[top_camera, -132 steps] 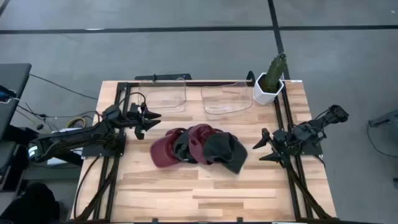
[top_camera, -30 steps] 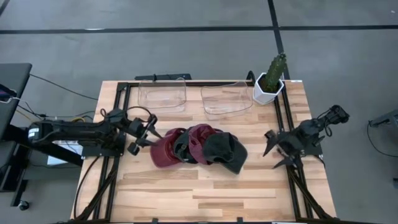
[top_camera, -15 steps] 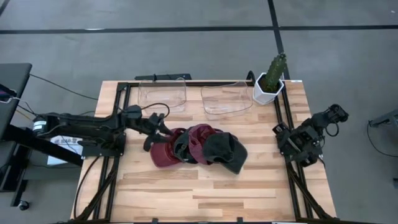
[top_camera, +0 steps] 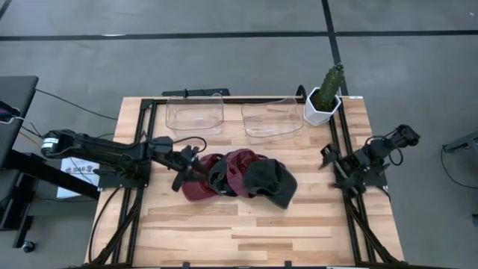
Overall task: Pick & Place hat
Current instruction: Put the black cap into the left transparent bin
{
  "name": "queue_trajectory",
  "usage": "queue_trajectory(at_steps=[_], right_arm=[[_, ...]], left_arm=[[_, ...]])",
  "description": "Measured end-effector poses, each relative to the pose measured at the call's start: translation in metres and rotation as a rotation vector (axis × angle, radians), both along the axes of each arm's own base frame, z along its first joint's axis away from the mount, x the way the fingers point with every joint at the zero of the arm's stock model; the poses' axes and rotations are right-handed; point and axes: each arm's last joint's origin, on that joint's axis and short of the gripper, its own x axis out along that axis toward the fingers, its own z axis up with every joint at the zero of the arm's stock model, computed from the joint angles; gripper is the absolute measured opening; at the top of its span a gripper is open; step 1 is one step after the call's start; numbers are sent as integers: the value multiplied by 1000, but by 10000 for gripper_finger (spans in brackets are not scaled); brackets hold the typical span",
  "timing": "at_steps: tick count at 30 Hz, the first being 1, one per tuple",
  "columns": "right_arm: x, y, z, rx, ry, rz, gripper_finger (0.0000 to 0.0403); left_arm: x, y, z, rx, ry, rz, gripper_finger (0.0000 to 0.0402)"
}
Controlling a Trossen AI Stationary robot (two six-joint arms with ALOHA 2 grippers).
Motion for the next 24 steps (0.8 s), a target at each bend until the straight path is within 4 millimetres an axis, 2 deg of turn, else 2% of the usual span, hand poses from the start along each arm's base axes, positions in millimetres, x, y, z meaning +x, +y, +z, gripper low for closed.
queue_trajectory(at_steps=[6, 10, 18, 24], right_arm=[[11, -8, -11, 195, 194, -371, 270], [14, -11, -17, 252, 258, -511, 270], [13, -13, -14, 105, 224, -634, 270], [13, -10, -11, 188, 199, -507, 270]], left_arm=[[1, 1, 0, 76, -15, 109, 152], [1, 4, 0, 89, -15, 148, 152], [1, 1, 0, 80, -14, 132, 152], [1, -2, 0, 79, -14, 118, 152]])
